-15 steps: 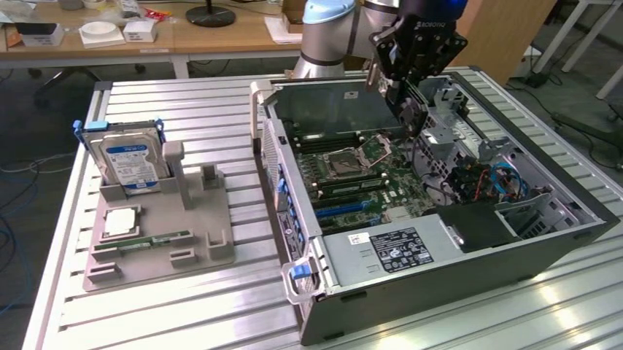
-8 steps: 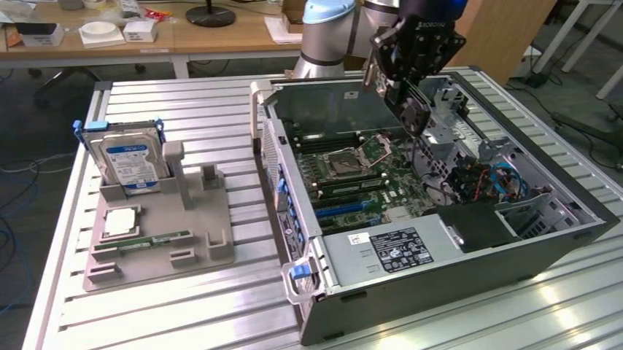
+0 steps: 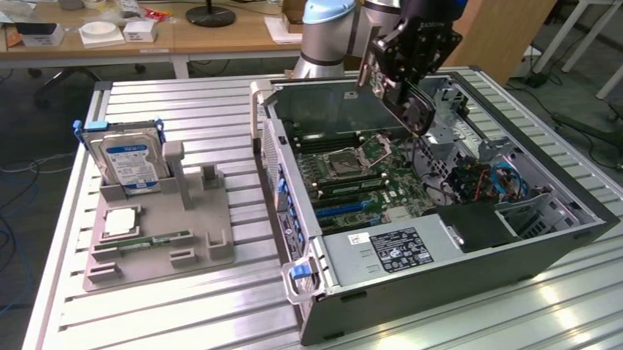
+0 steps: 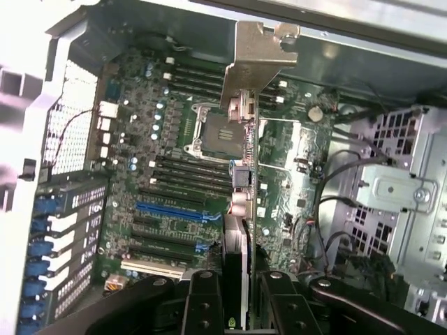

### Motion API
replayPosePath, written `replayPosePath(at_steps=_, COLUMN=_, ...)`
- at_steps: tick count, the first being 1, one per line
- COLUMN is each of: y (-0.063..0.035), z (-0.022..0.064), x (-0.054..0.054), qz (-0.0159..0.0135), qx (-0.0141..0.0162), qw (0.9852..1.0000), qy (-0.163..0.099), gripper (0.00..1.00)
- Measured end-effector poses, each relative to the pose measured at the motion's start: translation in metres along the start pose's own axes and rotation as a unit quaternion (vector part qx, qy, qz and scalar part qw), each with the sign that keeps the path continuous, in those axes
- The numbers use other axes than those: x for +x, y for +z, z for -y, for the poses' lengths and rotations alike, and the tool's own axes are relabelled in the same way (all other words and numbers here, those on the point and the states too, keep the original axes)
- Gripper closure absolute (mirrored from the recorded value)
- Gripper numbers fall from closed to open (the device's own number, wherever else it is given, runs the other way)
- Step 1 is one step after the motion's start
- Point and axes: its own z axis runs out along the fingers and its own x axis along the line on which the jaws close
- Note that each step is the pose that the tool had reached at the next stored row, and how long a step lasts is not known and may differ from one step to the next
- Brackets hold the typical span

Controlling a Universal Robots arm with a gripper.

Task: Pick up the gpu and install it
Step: 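Insert the gpu into the slot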

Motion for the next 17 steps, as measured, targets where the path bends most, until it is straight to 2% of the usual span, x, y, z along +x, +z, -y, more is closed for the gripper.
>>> replayPosePath(at_steps=4, y=0.0001, z=0.0000, x=-0.0001, qz=0.0000, qx=-0.0009, qw=0.9997, qy=-0.026, gripper=0.73)
replayPosePath(at_steps=7, y=0.0002, z=0.0000, x=-0.0001, qz=0.0000, qx=-0.0015, qw=0.9987, qy=-0.050, gripper=0.73)
replayPosePath(at_steps=12, y=0.0002, z=0.0000, x=-0.0002, qz=-0.0001, qx=-0.0023, qw=0.9965, qy=-0.084, gripper=0.73)
replayPosePath(at_steps=17, y=0.0002, z=0.0000, x=-0.0001, qz=-0.0002, qx=-0.0032, qw=0.9932, qy=-0.116, gripper=0.73)
